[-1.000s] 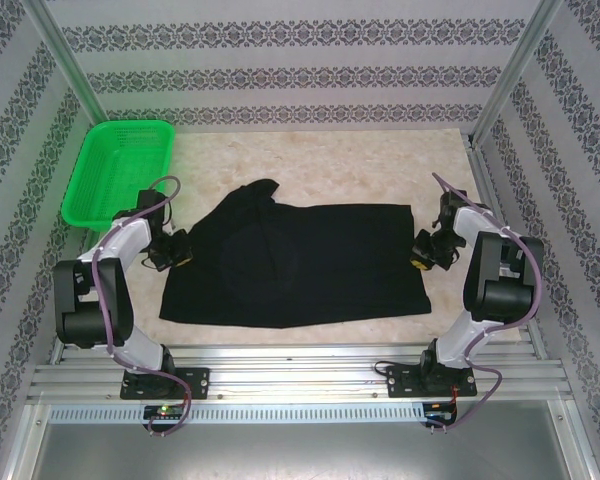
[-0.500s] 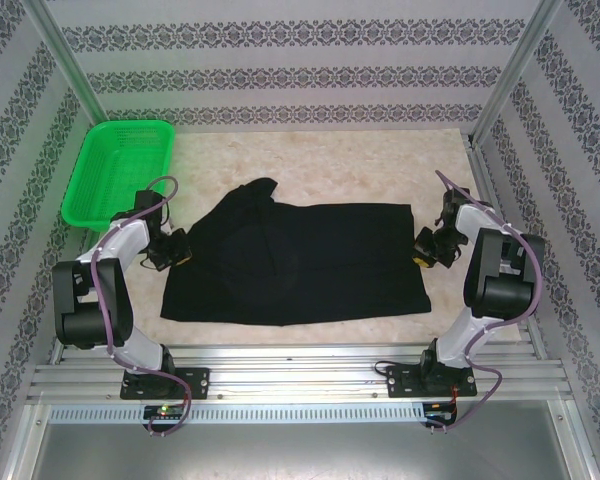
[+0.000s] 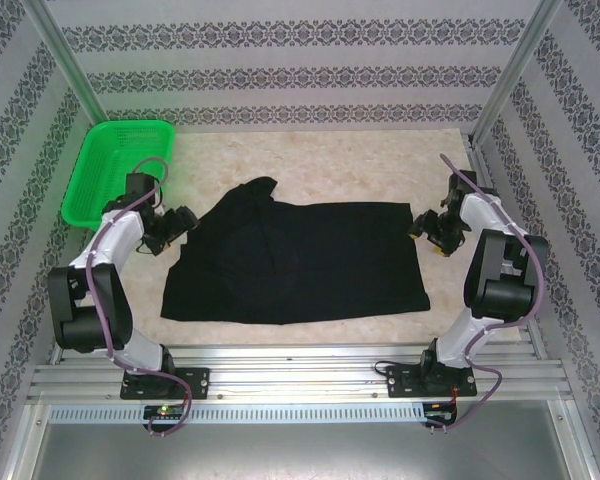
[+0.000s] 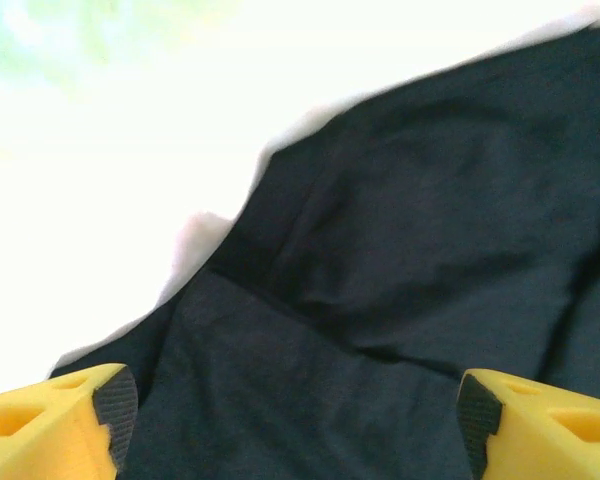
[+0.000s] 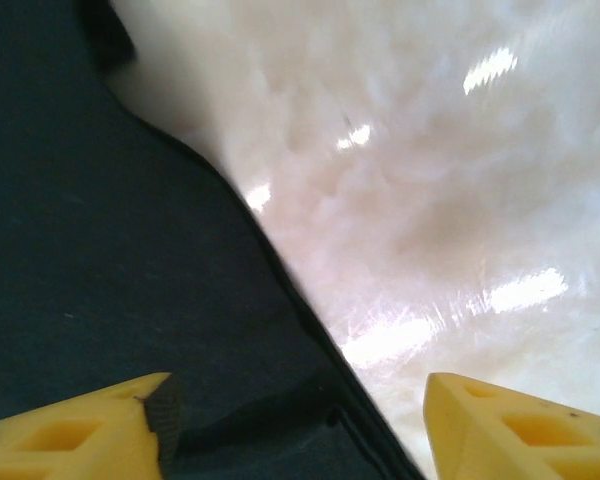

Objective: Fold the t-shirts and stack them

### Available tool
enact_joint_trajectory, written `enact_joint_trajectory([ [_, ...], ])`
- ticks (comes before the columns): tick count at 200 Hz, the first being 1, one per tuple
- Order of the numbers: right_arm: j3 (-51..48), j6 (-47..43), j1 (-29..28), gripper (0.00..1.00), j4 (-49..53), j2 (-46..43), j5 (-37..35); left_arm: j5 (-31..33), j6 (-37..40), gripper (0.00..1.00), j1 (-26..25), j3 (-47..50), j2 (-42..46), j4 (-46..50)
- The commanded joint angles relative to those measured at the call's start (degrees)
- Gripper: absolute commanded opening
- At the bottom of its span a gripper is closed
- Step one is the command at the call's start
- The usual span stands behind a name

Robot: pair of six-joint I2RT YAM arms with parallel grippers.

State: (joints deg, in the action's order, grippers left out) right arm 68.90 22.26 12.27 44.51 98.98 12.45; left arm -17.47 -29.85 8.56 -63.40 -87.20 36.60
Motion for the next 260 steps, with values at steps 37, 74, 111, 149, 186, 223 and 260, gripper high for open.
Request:
enact_joint_trajectory([
  [37,11.22,0.13,0.65,0.68,-2.56,3.85,2.48,-2.66,-2.5,0.88,-3.8,-7.86,1.89,-4.83],
  [74,17.99,1.1,0.63,0.64,-4.97,11.41,4.45,-4.97,-2.02,0.88,-5.99,-10.0,-1.26,-9.58],
  [111,23.38,1.54,-0.07,0.6,-6.15,18.53,6.24,-3.51,-0.68,0.88,-9.09,-13.31,-4.39,-10.45],
  [149,30.87,-0.6,-2.58,0.56,-2.39,24.83,2.94,1.25,1.53,0.88,-11.88,-19.21,-9.67,-6.24],
  [186,35.08,-1.92,-5.79,0.53,2.47,28.32,-4.78,3.87,1.61,0.87,-12.73,-22.37,-13.63,-5.25],
  [223,34.71,-1.06,-7.39,0.5,2.93,29.6,-8.92,4.96,3.11,0.87,-13.21,-26.81,-18.55,-3.49],
  [260,35.18,-0.92,-8.96,0.48,2.92,31.33,-11.83,6.27,5.34,0.87,-13.65,-31.43,-24.18,-2.58],
])
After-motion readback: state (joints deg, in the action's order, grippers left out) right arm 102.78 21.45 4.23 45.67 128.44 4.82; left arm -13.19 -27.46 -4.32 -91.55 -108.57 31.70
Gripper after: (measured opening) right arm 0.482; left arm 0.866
